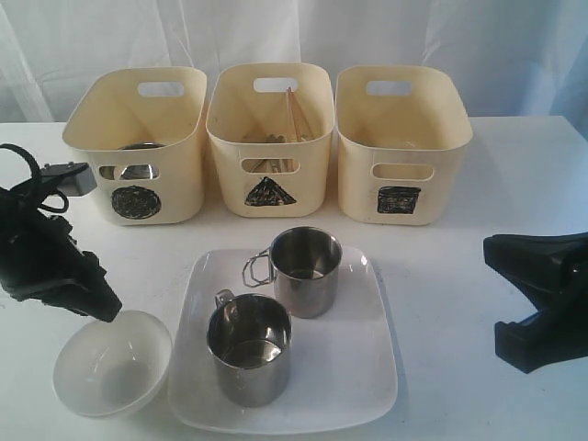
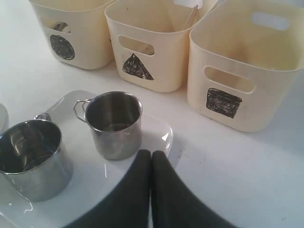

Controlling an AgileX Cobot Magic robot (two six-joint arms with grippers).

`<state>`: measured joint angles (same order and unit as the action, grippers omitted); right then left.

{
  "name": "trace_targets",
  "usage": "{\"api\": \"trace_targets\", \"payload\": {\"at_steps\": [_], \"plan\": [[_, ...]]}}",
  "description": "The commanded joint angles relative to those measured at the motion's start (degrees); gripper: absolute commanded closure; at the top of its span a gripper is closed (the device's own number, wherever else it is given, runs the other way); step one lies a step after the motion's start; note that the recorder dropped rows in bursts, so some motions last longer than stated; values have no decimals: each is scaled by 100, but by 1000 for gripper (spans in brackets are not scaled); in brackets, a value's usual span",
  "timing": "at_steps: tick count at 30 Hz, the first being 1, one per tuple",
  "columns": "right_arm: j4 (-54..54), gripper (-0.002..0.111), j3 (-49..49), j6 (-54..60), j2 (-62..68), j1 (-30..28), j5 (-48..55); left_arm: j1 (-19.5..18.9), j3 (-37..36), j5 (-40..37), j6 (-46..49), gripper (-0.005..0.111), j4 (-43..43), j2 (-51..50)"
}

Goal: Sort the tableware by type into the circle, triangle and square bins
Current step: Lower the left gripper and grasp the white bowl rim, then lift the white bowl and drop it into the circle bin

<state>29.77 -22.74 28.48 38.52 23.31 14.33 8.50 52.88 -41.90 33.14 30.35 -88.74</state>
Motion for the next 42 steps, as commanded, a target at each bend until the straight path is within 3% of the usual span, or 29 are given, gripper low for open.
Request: {"api": "trace_targets", "payload": {"at_steps": [1,16,19,25,35,42], "plan": [[4,108,24,-14,-23,6,-75,24,-32,-159,15,50,-383,62],[4,108,24,-14,-23,6,-75,24,-32,-390,-181,52,-667,-681],[4,108,24,-14,-23,6,-75,24,-32,-415,-337,63,-667,-812],[4,108,24,-14,-23,6,-75,24,-19,-708,-533,107,-638,-918],[4,108,24,-14,-23,6,-75,24,620,-1207,-639,107,-556,-424],[4,108,24,-14,-23,6,-75,24,1853,-172,-1009,107,-640,32]]}}
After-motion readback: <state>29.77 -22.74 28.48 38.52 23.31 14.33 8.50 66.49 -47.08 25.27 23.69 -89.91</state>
